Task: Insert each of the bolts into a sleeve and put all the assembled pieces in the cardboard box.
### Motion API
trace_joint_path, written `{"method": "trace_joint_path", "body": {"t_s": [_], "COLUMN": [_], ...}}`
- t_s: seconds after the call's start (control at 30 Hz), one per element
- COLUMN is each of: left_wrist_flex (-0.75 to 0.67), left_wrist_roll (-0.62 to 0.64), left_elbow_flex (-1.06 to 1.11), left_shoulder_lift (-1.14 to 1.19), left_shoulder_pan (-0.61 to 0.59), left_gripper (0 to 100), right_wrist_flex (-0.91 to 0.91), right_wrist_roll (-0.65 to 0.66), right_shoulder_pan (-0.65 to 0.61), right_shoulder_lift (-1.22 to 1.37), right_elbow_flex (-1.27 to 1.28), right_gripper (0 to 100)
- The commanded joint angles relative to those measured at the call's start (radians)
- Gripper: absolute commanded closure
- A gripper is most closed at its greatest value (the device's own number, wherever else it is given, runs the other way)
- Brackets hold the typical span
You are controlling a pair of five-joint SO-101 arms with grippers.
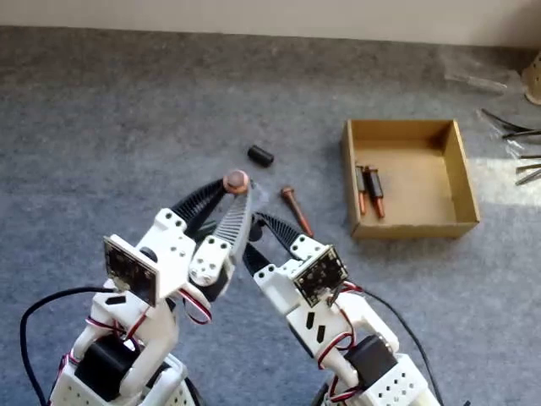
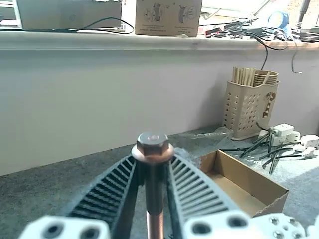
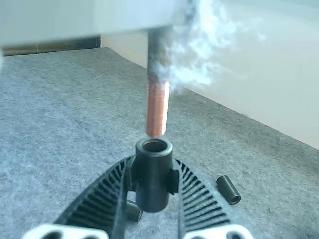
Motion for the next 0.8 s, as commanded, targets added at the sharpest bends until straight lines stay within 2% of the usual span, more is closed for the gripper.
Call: {"method": "trace_joint_path", "body": {"t_s": [0.0,0.77], "left_wrist_flex": [0.009,0.032], "left_wrist_roll": [-0.005,-0.002], "left_elbow_flex": [-0.008,-0.005], "left_shoulder_lift": [-0.010,-0.010], "left_shoulder_pan": [0.031,0.028], "left_gripper": [100,100], "right_wrist_flex": [-0.036,-0.038], "right_wrist_roll": [0.011,0.003], "right_shoulder_pan": [-0.010,-0.010], "right_shoulder_lift": [-0.016,-0.045], "right_elbow_flex": [-0.012,-0.033], "right_gripper": [99.5,99.5]}}
